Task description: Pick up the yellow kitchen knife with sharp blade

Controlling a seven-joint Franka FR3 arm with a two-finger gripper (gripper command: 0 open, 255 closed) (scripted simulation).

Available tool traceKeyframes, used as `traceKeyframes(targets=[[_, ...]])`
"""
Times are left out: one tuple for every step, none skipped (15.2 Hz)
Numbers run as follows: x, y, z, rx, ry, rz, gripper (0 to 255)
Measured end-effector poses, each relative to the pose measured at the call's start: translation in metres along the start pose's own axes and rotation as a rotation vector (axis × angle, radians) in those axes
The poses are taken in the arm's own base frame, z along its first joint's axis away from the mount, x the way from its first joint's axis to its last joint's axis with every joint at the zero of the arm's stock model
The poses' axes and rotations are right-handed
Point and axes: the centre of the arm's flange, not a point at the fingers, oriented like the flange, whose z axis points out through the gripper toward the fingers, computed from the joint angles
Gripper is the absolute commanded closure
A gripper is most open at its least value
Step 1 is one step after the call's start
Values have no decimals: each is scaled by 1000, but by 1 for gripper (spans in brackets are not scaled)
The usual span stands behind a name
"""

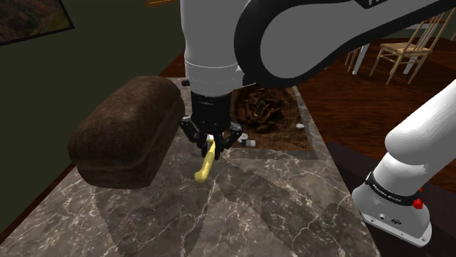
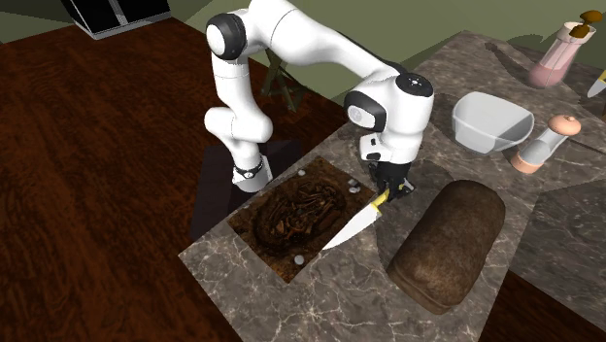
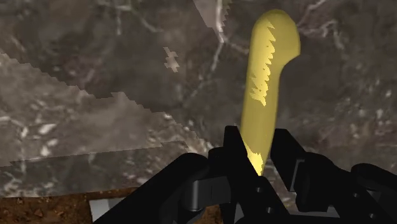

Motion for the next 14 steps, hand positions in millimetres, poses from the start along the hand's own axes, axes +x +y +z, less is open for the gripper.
traceKeyframes(targets=[[0, 0, 0, 0, 0, 0, 255], [0, 0, 0, 0, 0, 0, 255], [0, -1, 0, 0, 0, 0, 255], [0, -1, -3, 0, 0, 0, 255], [0, -1, -6, 0, 0, 0, 255], [0, -2, -11, 0, 0, 0, 255], [0, -3, -14, 0, 0, 0, 255], [0, -3, -20, 1, 0, 0, 255], [-1, -3, -26, 0, 0, 0, 255], [-1, -4, -31, 0, 0, 0, 255], [-1, -5, -36, 0, 0, 0, 255], [0, -7, -41, 0, 0, 0, 255], [-1, -7, -46, 1, 0, 0, 255], [-2, -7, -52, 1, 0, 0, 255]])
